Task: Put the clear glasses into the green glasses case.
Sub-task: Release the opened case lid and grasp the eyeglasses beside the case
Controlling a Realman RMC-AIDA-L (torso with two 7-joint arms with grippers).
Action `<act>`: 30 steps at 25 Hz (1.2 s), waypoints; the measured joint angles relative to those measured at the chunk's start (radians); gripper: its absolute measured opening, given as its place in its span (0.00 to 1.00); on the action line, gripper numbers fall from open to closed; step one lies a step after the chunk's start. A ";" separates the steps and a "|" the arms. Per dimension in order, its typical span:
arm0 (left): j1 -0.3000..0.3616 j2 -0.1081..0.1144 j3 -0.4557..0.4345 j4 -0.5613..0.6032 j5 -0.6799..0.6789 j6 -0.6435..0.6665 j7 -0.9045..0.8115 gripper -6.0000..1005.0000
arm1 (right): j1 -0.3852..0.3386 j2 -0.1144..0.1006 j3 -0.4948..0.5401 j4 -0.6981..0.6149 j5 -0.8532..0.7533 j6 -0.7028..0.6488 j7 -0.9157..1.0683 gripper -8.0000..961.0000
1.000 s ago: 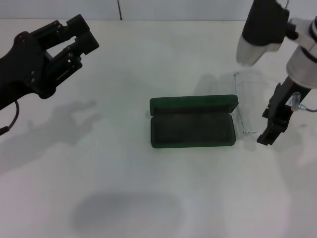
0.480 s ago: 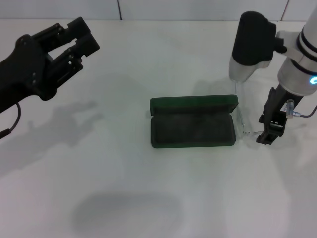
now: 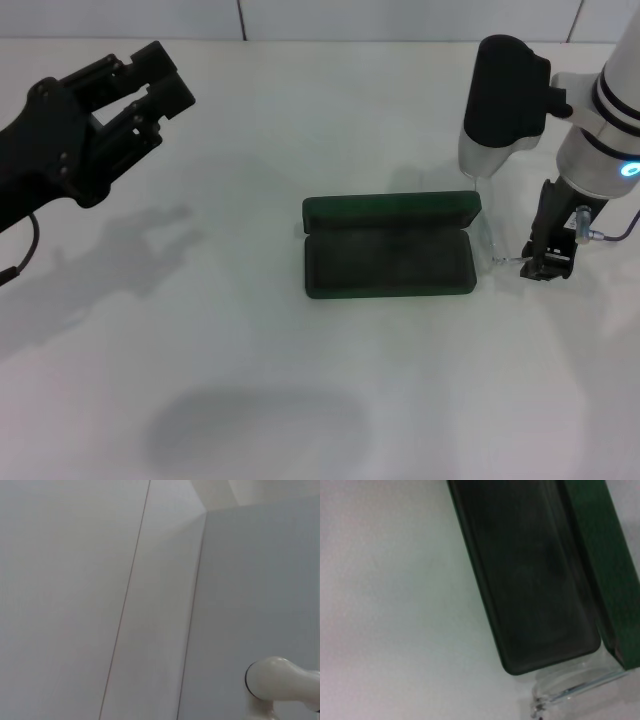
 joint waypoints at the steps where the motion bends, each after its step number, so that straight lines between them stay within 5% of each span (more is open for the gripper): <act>1: 0.000 0.000 0.000 0.000 0.000 0.000 0.000 0.38 | -0.003 0.000 0.000 -0.001 0.000 -0.001 0.000 0.35; 12: -0.004 0.000 0.000 -0.025 -0.009 0.002 0.000 0.38 | -0.117 -0.002 -0.026 -0.173 -0.004 -0.107 0.007 0.08; 17: -0.005 0.000 0.000 -0.025 -0.010 0.003 0.000 0.38 | -0.166 -0.001 -0.031 -0.242 -0.022 -0.153 0.022 0.08; 30: -0.007 -0.001 0.000 -0.053 -0.010 0.005 0.000 0.38 | -0.160 0.000 -0.018 -0.242 0.024 -0.183 0.021 0.12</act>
